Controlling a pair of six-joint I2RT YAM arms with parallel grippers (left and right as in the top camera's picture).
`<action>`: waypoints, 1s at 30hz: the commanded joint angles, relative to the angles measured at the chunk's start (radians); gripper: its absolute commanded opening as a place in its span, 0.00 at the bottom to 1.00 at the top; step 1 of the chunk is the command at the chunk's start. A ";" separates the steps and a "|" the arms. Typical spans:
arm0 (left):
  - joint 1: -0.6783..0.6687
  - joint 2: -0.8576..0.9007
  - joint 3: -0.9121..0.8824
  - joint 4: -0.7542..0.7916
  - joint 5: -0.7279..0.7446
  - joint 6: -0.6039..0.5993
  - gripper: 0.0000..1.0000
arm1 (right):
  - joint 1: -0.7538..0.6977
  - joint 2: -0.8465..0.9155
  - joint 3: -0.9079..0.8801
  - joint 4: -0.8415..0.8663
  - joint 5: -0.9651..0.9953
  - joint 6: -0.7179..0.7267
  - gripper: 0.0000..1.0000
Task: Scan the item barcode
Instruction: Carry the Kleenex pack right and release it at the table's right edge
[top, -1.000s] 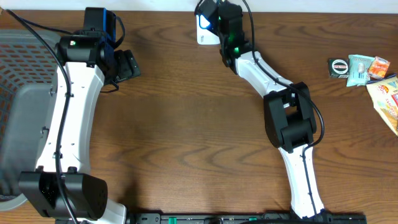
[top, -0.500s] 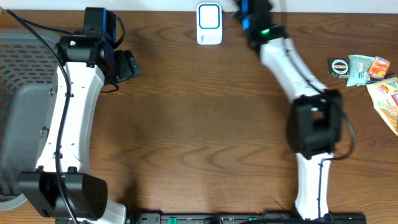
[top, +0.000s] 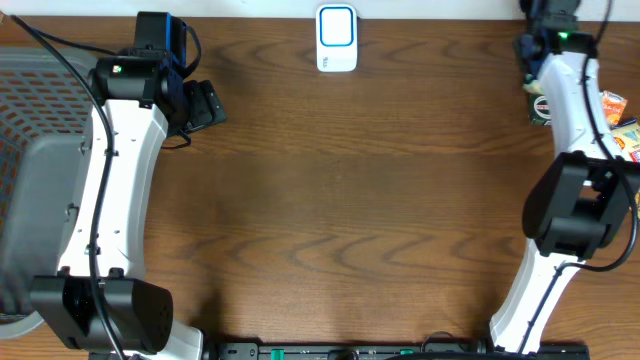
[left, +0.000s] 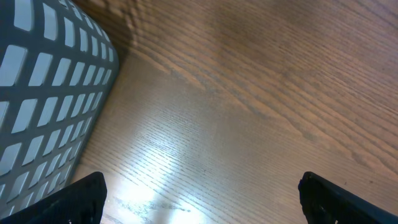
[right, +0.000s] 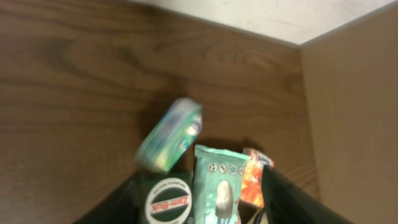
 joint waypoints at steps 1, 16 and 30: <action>0.003 0.005 0.002 -0.003 -0.016 0.002 0.98 | -0.032 -0.001 -0.003 -0.038 -0.067 0.141 0.65; 0.003 0.005 0.002 -0.003 -0.016 0.002 0.98 | -0.010 -0.001 -0.004 -0.257 -0.706 0.194 0.99; 0.003 0.005 0.002 -0.003 -0.016 0.002 0.98 | 0.124 -0.001 -0.006 -0.541 -1.055 0.218 0.99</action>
